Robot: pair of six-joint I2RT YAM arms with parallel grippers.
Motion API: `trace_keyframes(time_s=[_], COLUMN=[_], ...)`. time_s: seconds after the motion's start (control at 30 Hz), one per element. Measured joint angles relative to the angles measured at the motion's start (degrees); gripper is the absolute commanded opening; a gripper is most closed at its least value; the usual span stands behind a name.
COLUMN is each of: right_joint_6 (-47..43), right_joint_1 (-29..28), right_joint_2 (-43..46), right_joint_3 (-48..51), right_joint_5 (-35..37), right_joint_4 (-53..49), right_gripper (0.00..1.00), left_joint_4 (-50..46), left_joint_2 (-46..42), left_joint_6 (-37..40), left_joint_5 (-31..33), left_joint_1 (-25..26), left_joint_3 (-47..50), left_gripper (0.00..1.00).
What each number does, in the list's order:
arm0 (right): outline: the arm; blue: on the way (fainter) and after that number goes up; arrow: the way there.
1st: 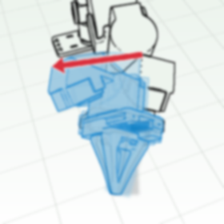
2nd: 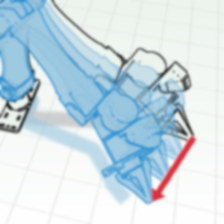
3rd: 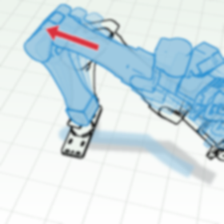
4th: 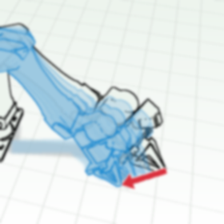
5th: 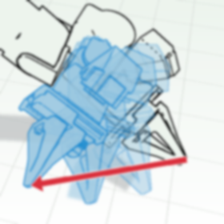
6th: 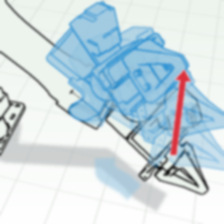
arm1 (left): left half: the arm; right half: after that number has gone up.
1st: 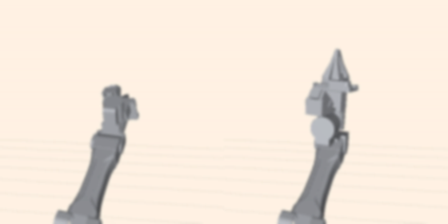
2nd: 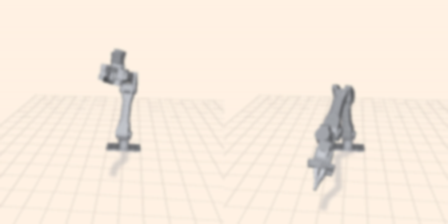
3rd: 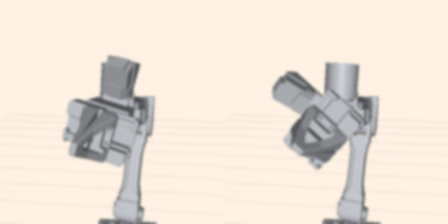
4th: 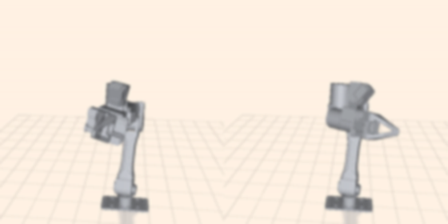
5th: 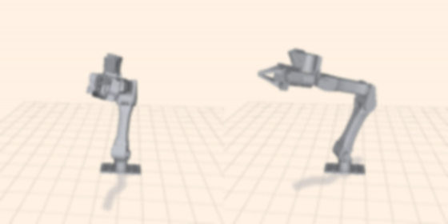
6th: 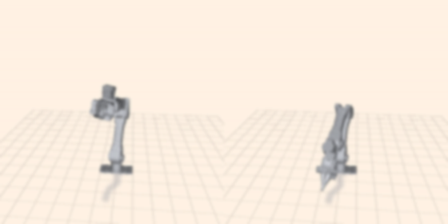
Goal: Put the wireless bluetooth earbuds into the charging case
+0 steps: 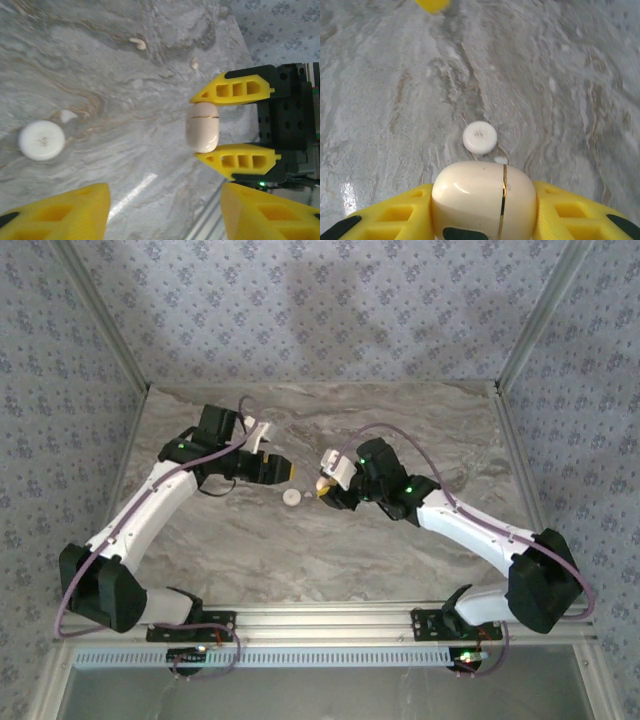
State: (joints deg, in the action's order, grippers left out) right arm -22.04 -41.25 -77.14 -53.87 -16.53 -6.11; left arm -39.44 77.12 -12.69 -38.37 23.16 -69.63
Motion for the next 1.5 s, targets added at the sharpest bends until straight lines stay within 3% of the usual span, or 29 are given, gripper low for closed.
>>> trace_keyframes(time_s=[0.2,0.43,0.83,1.5], right_joint_6=[-8.5,-11.5,-11.8,-8.2], right_joint_1=[-3.2,-5.1,-7.2,-7.2], right_joint_2=[-1.5,-3.1,-4.0,-4.4], right_joint_3=[0.0,0.0,-0.1,-0.6], right_joint_5=[-0.4,-0.4,0.7,2.8], right_joint_4=[3.9,7.0,10.4,14.9], right_gripper=[0.44,0.44,0.44,0.44], left_joint_4=[0.2,1.9,3.3,3.7], left_joint_2=[-0.8,-0.9,-0.8,0.3], left_joint_6=[0.2,-0.3,-1.7,-1.8], left_joint_5=[-1.7,-2.4,-2.1,-2.1], left_joint_1=[1.9,2.4,2.4,2.9], left_joint_3=[1.8,3.2,3.5,4.2], left_gripper=[0.54,0.52,0.41,0.37])
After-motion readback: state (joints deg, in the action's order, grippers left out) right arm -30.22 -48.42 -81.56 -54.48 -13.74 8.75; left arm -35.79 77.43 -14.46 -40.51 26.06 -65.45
